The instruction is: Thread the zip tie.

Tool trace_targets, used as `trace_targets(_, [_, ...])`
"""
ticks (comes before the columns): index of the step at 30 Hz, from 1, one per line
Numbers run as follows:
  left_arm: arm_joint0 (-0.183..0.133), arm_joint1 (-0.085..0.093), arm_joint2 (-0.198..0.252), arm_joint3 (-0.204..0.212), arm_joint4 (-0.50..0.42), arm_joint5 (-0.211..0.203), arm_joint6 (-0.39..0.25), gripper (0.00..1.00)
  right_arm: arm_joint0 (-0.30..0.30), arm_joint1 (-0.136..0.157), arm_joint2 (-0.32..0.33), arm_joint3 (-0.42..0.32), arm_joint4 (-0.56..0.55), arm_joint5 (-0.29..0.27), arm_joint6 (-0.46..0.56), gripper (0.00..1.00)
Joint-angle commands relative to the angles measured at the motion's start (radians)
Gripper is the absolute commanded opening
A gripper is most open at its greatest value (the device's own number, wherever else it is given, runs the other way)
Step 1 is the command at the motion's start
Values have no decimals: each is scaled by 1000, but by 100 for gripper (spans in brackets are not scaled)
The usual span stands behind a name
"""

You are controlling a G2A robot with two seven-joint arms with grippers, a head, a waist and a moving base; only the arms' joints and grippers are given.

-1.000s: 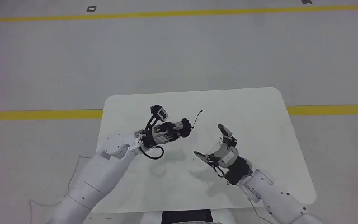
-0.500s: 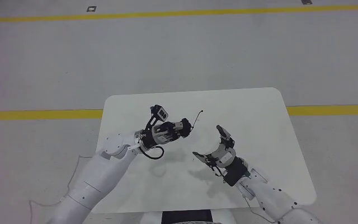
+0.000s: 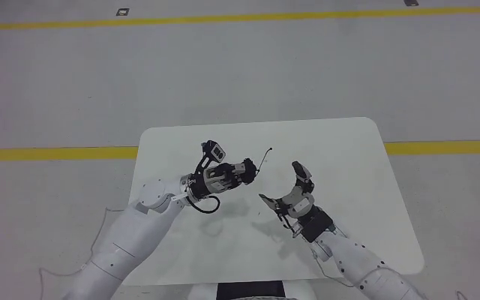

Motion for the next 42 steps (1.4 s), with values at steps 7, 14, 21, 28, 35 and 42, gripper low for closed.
trace_targets(7, [0, 0, 0, 0, 0, 0, 0, 0, 40, -41, -38, 67, 0, 3, -26, 44])
trace_targets(14, [0, 0, 0, 0, 0, 0, 0, 0, 53, -68, -53, 103, -9, 0, -37, 42])
trace_targets(21, [0, 0, 0, 0, 0, 0, 0, 0, 64, -90, -59, 120, -21, -5, -37, 39])
trace_targets(28, [0, 0, 0, 0, 0, 0, 0, 0, 69, -109, -57, 135, -26, -6, -42, 32])
trace_targets(35, [0, 0, 0, 0, 0, 0, 0, 0, 70, -123, -48, 144, -38, -9, -42, 29])
trace_targets(42, [0, 0, 0, 0, 0, 0, 0, 0, 66, -134, -33, 148, -48, -14, -41, 24])
